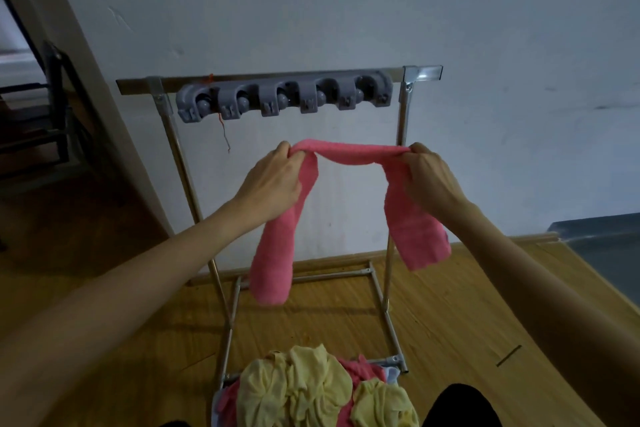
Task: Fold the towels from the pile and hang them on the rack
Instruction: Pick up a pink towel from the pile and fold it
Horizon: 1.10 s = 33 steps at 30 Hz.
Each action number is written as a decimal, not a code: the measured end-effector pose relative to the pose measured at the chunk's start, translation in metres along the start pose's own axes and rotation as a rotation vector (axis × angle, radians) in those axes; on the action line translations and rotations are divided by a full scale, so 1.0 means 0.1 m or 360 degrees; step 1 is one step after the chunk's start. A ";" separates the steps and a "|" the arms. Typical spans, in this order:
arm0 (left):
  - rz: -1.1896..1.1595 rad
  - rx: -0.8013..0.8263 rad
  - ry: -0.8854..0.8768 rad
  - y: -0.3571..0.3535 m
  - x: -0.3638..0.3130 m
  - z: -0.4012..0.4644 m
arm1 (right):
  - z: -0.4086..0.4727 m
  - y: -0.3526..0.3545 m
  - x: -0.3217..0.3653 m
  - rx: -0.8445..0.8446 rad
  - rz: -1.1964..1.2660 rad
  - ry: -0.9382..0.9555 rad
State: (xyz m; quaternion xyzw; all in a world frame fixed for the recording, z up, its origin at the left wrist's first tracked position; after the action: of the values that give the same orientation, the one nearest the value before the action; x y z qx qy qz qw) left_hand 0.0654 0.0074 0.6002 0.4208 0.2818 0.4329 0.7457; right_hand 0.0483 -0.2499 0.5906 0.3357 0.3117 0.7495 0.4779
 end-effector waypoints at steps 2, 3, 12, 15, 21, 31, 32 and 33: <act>0.0026 -0.0097 0.0027 0.03 -0.11 0.15 | 0.08 0.07 -0.06 -0.0181 0.0071 -0.0067; 0.0041 -0.0131 0.0026 0.04 -0.17 0.23 | 0.12 0.11 -0.10 -0.0249 0.0079 -0.0093; 0.0057 -0.0199 0.0035 0.19 -0.60 0.98 | 0.61 0.33 -0.61 -0.0535 -0.0273 -0.0194; 0.0075 -0.0168 0.0066 0.17 -0.70 1.15 | 0.73 0.29 -0.75 -0.0479 -0.0329 -0.0154; 0.0142 -0.0222 0.0119 0.10 -0.90 1.36 | 0.92 0.21 -0.97 -0.0482 -0.0239 -0.0254; 0.0350 -0.0265 0.0192 0.02 -1.01 1.60 | 1.20 0.15 -1.13 -0.0482 -0.0132 -0.0328; 0.0383 -0.0242 0.0190 -0.01 -1.02 1.61 | 1.20 0.12 -1.15 -0.0461 -0.0135 -0.0333; 0.0415 -0.0216 0.0190 -0.05 -1.02 1.62 | 1.19 0.08 -1.16 -0.0436 -0.0139 -0.0333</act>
State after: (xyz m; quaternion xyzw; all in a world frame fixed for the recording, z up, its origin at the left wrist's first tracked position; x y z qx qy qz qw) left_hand 0.1466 -0.1457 0.6805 0.3760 0.2385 0.5684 0.6919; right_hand 0.1766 -0.3429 0.6417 0.3297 0.1697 0.7245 0.5810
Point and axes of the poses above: each hand's wrist, its own z-axis towards the middle knuckle, its own y-axis out of the back of the hand, x = y × z, the point moved 1 cm from there along z, towards the middle knuckle, and after that the axes turned 2 degrees about y, right-handed, at the moved point
